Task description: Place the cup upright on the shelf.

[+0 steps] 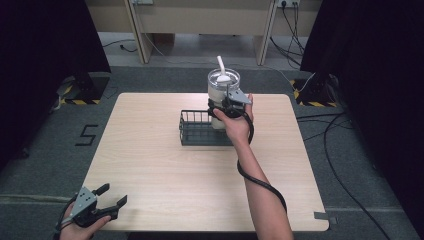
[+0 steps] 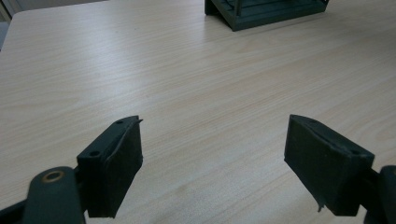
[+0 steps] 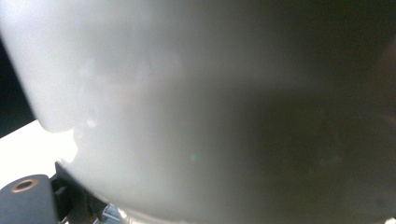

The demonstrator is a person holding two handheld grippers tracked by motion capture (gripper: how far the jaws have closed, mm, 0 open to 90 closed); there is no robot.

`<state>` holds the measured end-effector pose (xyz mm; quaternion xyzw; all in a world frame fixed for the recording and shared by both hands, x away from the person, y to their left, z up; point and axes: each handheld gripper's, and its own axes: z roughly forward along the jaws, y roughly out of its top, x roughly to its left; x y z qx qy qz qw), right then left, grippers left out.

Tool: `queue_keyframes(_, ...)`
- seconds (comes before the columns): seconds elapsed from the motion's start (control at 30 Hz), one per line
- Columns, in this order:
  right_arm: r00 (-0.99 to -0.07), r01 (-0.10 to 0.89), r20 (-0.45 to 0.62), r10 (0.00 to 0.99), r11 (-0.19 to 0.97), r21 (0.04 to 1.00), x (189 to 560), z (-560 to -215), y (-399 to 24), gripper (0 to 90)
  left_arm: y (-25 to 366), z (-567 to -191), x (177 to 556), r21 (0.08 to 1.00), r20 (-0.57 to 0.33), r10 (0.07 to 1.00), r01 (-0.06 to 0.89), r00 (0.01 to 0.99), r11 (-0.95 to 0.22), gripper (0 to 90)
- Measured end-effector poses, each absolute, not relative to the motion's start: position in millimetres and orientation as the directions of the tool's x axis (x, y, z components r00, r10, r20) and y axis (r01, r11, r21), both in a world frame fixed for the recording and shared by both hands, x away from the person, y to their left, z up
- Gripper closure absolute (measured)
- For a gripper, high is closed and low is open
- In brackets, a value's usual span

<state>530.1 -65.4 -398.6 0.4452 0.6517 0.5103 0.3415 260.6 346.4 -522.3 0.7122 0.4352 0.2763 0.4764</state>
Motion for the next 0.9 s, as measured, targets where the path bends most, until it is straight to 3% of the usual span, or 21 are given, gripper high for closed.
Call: queue_keyframes(0.9,-0.374,0.265,0.011,0.927,0.096,0.960,532.5,-422.3,-56.0,9.8,346.0,-522.6,260.6,0.920,-0.019,0.881,0.353,0.473,-0.170,18.6)
